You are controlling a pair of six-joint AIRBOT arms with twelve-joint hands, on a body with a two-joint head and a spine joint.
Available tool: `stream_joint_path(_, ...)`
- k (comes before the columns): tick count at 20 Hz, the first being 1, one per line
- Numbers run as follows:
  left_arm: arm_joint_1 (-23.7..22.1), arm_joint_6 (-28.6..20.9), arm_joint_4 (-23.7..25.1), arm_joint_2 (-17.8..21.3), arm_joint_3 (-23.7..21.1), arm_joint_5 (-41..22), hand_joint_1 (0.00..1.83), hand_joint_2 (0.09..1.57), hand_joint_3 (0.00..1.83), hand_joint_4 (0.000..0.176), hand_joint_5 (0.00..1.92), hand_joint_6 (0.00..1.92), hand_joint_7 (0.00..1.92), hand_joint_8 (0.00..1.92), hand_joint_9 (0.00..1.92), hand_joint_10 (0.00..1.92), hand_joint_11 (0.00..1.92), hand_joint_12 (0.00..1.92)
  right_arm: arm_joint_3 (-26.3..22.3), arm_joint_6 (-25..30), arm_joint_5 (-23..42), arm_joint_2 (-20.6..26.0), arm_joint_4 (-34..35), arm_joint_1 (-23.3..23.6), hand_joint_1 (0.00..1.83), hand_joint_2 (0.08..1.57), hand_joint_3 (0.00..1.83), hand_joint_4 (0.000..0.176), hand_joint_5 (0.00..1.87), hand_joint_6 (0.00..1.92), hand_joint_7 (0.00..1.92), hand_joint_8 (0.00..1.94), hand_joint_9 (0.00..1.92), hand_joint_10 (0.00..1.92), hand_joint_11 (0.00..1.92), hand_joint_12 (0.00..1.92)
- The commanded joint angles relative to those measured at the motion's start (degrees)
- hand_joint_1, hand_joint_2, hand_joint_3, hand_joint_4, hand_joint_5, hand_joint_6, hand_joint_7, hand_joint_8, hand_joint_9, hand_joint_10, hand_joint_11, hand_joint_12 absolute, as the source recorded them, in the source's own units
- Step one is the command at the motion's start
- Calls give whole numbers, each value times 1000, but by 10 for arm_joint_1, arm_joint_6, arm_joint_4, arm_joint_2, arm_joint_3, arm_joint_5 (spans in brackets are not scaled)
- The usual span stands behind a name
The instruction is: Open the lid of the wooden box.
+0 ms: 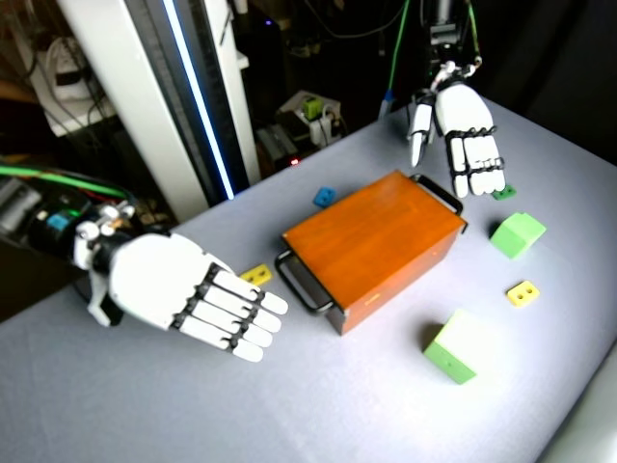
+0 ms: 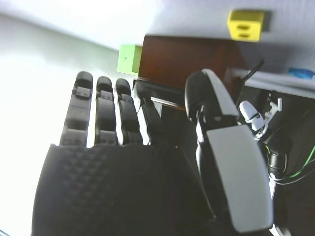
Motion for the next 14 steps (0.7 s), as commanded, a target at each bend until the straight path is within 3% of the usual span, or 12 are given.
stream_joint_path(1,-5,-4,-1,-1,2,-59,169,1380,0,0,135,3,32,0,0,0,0,0,3,2,53,-3,-5,9,638,1369,0,0,46,10,0,0,0,0,10,5)
stream_joint_path(14,-8,-19,13,-11,9,-46,161,1371,0,0,132,2,16,0,0,0,0,0,27,2,-1,-33,-21,41,563,1379,2,0,45,2,0,0,0,0,0,0)
